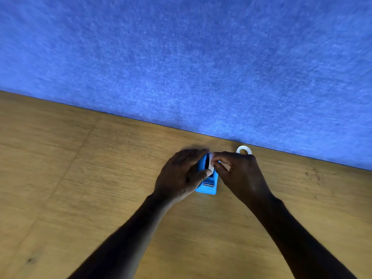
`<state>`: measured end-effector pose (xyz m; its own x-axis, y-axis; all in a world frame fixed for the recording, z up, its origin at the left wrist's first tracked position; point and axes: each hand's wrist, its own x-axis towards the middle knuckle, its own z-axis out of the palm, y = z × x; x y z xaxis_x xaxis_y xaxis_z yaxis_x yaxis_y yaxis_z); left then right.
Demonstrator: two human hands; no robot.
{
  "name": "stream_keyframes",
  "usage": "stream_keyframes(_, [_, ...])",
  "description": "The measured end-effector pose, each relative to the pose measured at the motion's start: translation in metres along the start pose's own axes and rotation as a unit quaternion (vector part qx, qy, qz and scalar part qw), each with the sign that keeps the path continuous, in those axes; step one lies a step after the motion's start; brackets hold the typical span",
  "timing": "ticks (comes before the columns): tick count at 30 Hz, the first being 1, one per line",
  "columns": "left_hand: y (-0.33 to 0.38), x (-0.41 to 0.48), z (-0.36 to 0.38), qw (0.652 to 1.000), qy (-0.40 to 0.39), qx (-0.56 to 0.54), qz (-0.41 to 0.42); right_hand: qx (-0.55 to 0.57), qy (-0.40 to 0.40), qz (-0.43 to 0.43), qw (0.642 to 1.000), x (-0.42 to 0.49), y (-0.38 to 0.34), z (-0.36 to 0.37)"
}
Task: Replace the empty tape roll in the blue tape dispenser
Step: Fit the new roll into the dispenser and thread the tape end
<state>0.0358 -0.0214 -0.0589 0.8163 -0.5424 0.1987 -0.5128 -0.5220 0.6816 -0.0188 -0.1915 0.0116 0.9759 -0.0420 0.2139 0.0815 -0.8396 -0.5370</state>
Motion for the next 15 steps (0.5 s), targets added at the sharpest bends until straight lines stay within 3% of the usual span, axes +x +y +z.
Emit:
stream_keyframes(10, [-0.0024, 0.0016, 0.0024, 1.000, -0.010, 0.009, 0.005, -0.043, -0.026, -0.013, 0.999, 0.0021, -0.0011, -0.0010])
stream_keyframes(15, [-0.0057, 0.0016, 0.0053, 1.000, -0.015, 0.008, 0.024, -0.016, -0.042, 0.020, 0.999, -0.0006, -0.0011, -0.0040])
